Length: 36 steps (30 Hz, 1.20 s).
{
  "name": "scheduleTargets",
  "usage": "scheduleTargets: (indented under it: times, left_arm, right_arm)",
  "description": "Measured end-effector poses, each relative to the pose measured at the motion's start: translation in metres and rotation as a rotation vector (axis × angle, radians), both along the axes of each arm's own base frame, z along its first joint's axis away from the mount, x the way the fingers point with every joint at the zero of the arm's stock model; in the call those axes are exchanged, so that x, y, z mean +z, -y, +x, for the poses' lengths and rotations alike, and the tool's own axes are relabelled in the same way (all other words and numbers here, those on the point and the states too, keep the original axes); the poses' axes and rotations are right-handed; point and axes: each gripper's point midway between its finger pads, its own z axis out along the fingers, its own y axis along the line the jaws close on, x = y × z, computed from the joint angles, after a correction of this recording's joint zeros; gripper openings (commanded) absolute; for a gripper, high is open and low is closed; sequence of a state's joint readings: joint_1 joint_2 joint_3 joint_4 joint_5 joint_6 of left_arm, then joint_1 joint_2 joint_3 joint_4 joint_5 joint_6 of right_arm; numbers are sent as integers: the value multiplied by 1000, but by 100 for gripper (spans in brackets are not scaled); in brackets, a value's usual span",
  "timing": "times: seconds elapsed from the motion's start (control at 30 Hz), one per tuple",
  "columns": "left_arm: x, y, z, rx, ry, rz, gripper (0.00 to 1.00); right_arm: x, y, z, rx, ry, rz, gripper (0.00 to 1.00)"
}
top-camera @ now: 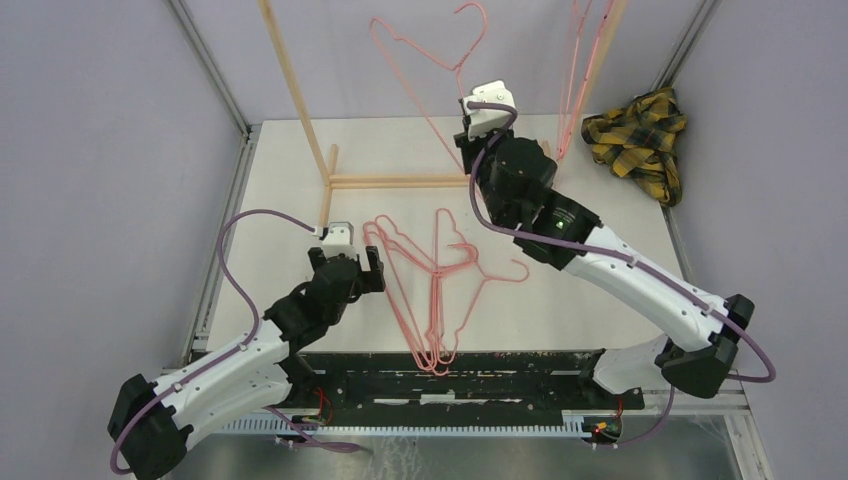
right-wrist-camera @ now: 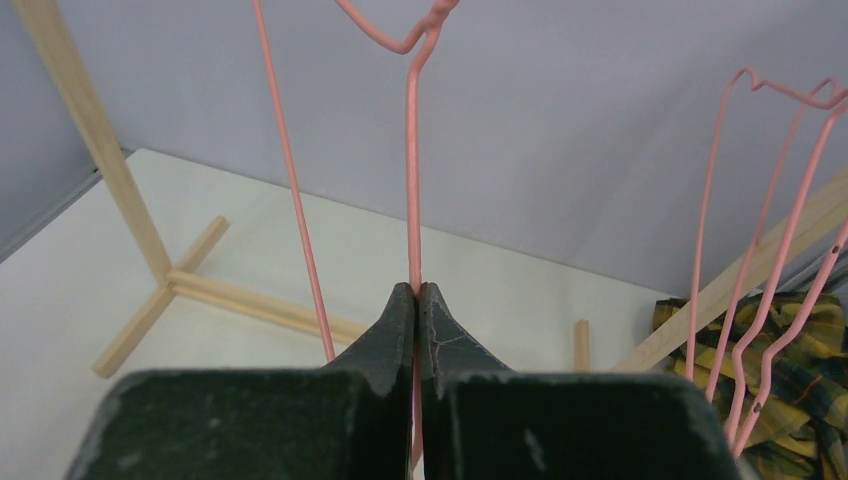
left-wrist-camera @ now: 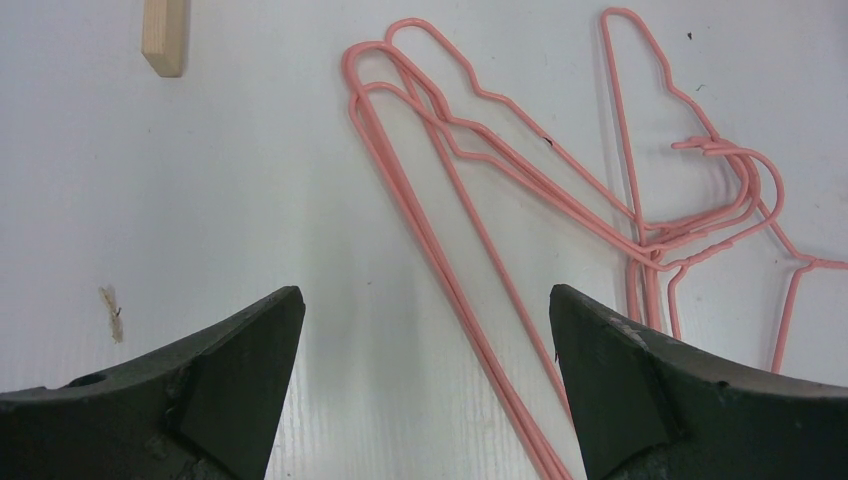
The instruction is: Organize the hangers
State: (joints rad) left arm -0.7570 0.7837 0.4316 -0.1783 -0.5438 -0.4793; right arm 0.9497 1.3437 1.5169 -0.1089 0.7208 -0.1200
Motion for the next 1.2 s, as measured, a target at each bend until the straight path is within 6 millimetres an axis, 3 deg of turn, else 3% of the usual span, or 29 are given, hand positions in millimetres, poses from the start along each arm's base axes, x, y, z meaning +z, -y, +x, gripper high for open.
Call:
scheduleTargets:
  times: [0.33,0.77,1.2]
  left_arm:
    - [-2,-1,0,4,-4,7,99]
    - [-12,2,3,4,-30,31,99]
    - [-15,2,3,4,-36,38,99]
  right_arm:
    - [-11,11,59,-130,51,-46,1]
    - [7,30,78,-175,122,35,1]
    - [-17,51,129,-258,36,26,1]
